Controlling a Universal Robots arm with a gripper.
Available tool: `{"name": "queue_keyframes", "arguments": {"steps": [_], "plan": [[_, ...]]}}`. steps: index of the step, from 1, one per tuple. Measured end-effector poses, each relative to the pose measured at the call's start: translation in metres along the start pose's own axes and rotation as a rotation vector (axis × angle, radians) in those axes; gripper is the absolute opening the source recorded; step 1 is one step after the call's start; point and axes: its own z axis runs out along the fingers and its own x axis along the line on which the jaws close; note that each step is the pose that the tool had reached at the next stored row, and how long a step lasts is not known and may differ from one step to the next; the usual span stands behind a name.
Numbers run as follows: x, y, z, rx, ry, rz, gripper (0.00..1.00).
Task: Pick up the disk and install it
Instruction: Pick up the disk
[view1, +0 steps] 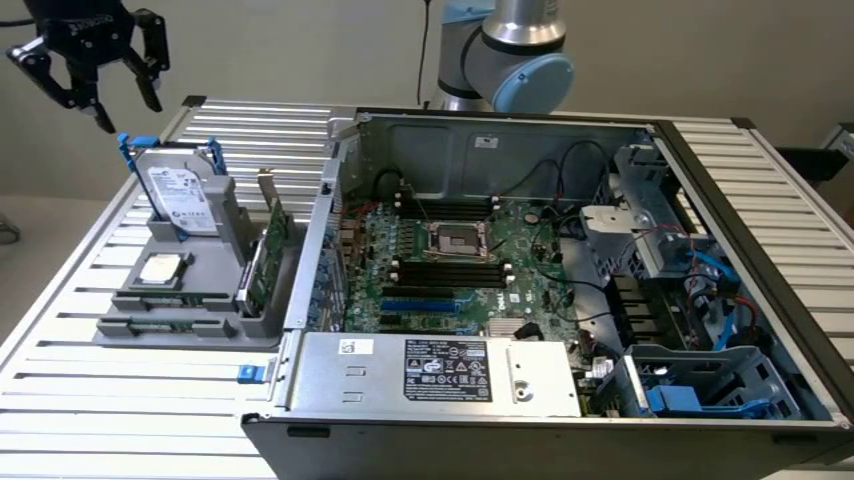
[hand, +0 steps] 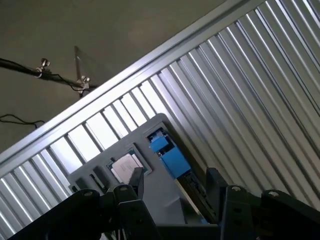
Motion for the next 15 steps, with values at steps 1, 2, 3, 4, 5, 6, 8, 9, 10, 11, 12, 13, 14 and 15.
{"name": "queue_keyframes", "arguments": {"steps": [1, 2, 3, 4, 5, 6, 8, 9, 10, 11, 12, 13, 14, 15], "plan": [[0.0, 0.0, 0.0005, -0.0007, 0.0002, -0.018, 0.62], [0.0, -0.0001, 0.0011, -0.0015, 0.0002, -0.036, 0.62], [0.0, -0.0001, 0.0017, -0.0023, -0.0001, -0.055, 0.62], [0.0, -0.0001, 0.0023, -0.0033, -0.0005, -0.073, 0.62], [0.0, -0.0002, 0.003, -0.0044, -0.0011, -0.091, 0.62], [0.0, -0.0002, 0.0036, -0.0056, -0.0016, -0.109, 0.62], [0.0, -0.0003, 0.005, -0.0078, -0.0028, -0.145, 0.62], [0.0, -0.0003, 0.0056, -0.009, -0.0034, -0.163, 0.62], [0.0, -0.0004, 0.0063, -0.0102, -0.004, -0.182, 0.62], [0.0, -0.0004, 0.0071, -0.0114, -0.0047, -0.201, 0.62], [0.0, -0.0005, 0.0077, -0.0125, -0.0053, -0.219, 0.62], [0.0, -0.0005, 0.0084, -0.0136, -0.0059, -0.237, 0.62], [0.0, -0.0006, 0.0091, -0.0147, -0.0066, -0.255, 0.62], [0.0, -0.0006, 0.0098, -0.0159, -0.0071, -0.273, 0.62]]}}
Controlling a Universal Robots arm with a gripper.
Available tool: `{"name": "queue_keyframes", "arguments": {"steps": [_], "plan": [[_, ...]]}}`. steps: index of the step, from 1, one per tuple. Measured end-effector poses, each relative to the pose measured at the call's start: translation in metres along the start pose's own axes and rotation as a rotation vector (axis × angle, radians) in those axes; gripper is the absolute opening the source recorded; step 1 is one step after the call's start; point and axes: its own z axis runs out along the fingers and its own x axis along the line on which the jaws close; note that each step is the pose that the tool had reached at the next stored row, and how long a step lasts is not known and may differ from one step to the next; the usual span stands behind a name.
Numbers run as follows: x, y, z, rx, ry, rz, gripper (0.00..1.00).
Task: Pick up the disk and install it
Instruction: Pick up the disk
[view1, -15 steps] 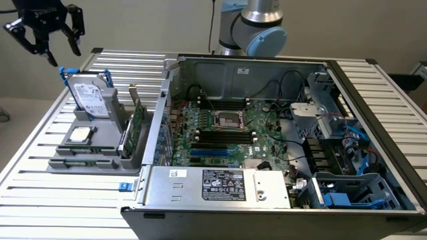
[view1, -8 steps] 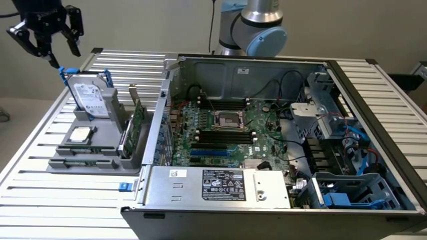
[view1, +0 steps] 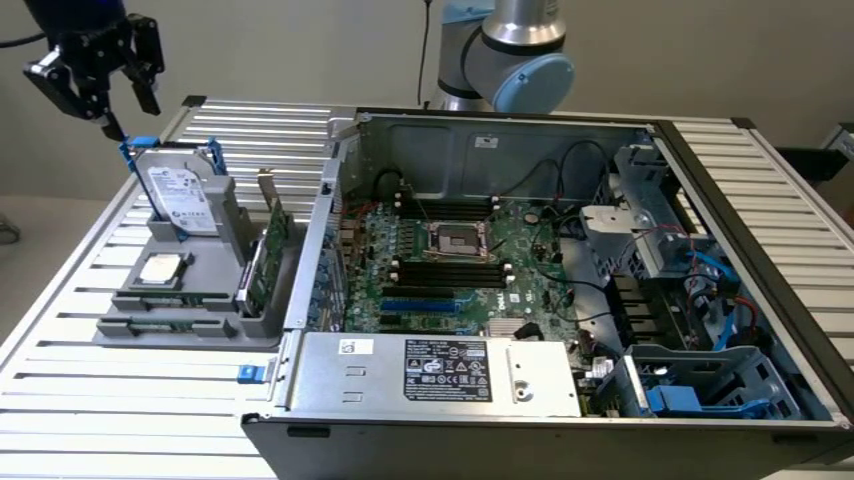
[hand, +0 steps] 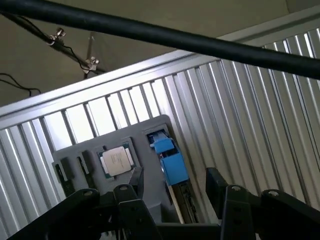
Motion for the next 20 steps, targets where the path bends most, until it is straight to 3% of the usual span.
{"name": "queue_keyframes", "arguments": {"steps": [17, 20], "plan": [[0.0, -0.0012, 0.0159, -0.0152, -0.0031, -0.309, 0.62], [0.001, -0.0014, 0.0191, -0.0174, -0.0061, -0.343, 0.62]]}}
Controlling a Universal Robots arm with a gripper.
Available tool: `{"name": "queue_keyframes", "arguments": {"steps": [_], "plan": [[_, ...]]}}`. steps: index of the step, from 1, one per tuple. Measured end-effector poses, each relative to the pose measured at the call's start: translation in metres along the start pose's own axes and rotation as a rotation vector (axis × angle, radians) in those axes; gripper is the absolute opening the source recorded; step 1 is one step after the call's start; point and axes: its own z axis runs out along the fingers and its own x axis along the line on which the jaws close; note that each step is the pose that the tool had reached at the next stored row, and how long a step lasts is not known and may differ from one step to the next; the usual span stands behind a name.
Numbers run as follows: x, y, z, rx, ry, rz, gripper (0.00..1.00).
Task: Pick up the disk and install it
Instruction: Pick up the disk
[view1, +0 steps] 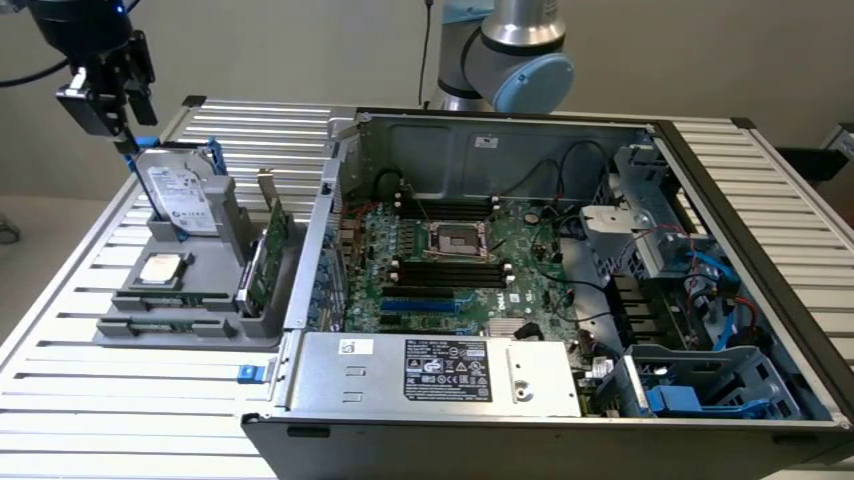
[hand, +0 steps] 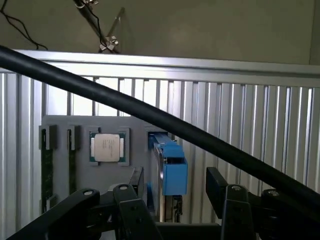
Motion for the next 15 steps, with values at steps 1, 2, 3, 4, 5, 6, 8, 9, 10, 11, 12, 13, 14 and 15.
{"name": "queue_keyframes", "arguments": {"steps": [1, 2, 3, 4, 5, 6, 8, 9, 10, 11, 12, 13, 14, 15], "plan": [[0.0, -0.0001, 0.0009, -0.0001, -0.0041, -0.004, 0.62], [0.0, -0.0001, 0.0016, -0.0002, -0.0105, -0.006, 0.62], [0.0, -0.0002, 0.0024, 0.0002, -0.0175, -0.007, 0.62], [0.0, -0.0003, 0.0033, 0.0004, -0.0229, -0.007, 0.62], [0.0, -0.0004, 0.0044, 0.0007, -0.0269, -0.008, 0.62], [0.0, -0.0003, 0.0056, 0.0007, -0.0292, -0.008, 0.62], [0.0, -0.0005, 0.0087, 0.0007, -0.0299, -0.008, 0.62], [0.0, -0.0006, 0.0105, 0.0006, -0.03, -0.008, 0.62], [0.0, -0.0006, 0.0123, 0.0006, -0.03, -0.008, 0.62], [0.0, -0.0008, 0.0142, 0.0008, -0.0301, -0.008, 0.62], [0.0, -0.0009, 0.0159, 0.0006, -0.03, -0.008, 0.62], [0.0, -0.001, 0.0177, 0.0005, -0.03, -0.008, 0.62], [0.001, -0.0011, 0.0195, 0.0002, -0.03, -0.008, 0.62], [0.001, -0.0012, 0.0213, 0.0, -0.03, -0.008, 0.62]]}}
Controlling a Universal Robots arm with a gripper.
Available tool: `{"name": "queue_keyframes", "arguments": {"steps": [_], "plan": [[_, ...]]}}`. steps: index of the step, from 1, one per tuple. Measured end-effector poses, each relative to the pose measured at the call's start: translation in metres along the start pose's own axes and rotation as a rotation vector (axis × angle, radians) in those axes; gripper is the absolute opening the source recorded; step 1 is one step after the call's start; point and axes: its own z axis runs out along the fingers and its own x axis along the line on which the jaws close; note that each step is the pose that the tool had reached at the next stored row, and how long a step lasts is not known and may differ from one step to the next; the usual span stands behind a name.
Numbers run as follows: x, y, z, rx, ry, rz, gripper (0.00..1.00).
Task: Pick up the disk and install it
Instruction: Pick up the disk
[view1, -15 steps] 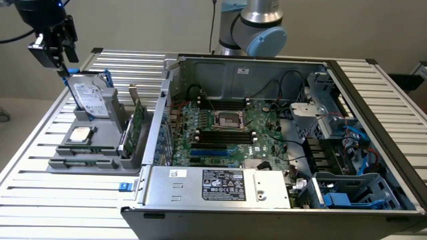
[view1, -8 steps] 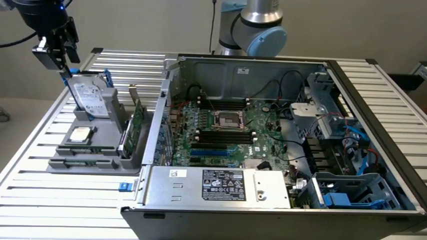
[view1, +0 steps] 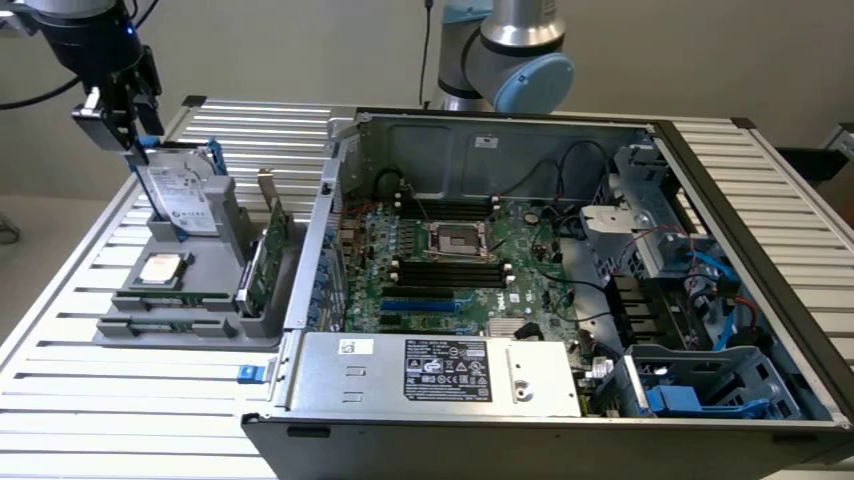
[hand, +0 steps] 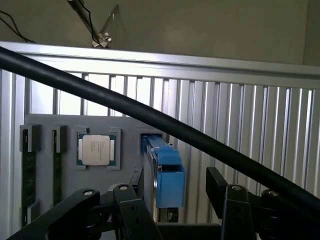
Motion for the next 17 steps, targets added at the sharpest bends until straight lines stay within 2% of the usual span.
{"name": "queue_keyframes", "arguments": {"steps": [9, 17], "plan": [[0.001, -0.0011, 0.0144, -0.0015, 0.0012, -0.003, 0.62], [0.002, -0.0013, 0.0235, -0.0024, 0.0076, -0.007, 0.62]]}}
